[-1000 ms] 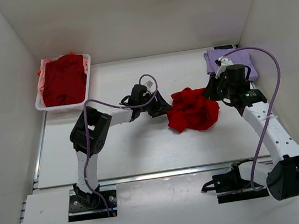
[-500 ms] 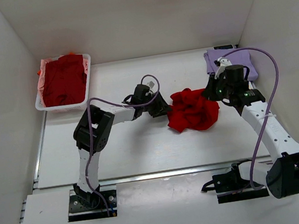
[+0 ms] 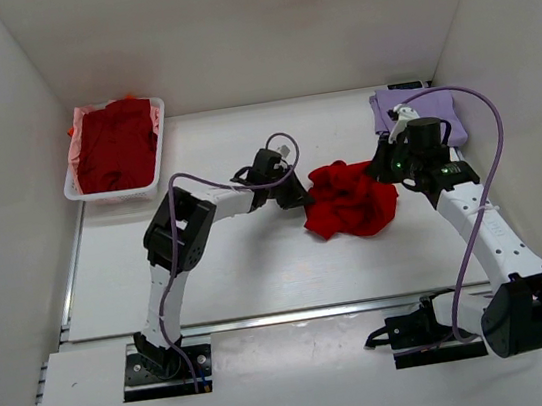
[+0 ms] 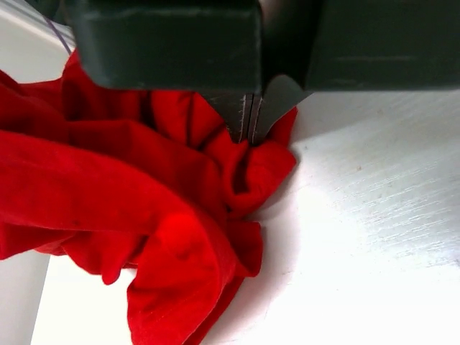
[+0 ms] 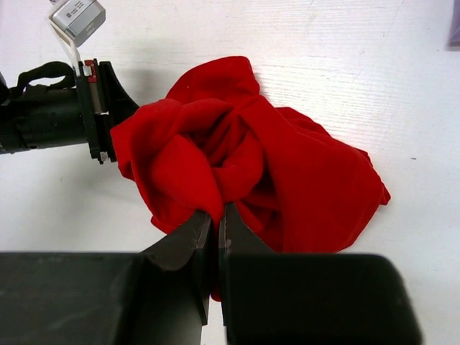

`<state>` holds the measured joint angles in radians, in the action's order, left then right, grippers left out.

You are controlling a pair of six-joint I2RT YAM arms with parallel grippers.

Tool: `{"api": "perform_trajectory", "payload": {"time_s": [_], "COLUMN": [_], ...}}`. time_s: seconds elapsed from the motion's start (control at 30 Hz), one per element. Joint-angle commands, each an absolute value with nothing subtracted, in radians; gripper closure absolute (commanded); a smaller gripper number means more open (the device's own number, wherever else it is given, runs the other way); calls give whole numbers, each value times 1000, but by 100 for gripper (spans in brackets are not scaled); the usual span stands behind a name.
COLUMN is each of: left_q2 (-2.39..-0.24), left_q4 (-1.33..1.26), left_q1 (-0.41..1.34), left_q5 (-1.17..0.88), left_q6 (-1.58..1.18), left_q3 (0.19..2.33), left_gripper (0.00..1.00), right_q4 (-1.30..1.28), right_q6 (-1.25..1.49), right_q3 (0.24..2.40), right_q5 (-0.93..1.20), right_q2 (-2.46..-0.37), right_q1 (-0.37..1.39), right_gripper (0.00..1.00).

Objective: Fold and stack the t-shirts
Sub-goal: Flatten out the tshirt

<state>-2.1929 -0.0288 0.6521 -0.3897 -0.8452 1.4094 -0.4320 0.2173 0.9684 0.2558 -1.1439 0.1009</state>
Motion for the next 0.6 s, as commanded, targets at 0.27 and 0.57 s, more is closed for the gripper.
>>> {"api": "perform_trajectory", "payload": {"time_s": [0.27,0.57], "left_q2": [-1732,-1410], "left_q4": [291,446], "left_q1": [414,212], "left_q5": [-284,-270], "left_q6": [-667,-606], "left_q3": [1650,1753], "left_gripper": [100,100], "right_q4": [-399,-384], "right_q6": [242,296], "right_q3": [1225,1332], "right_q5": [273,219], "right_q2": [-1064,-993], "right_q1": [-41,-37], "right_gripper": [100,100]}}
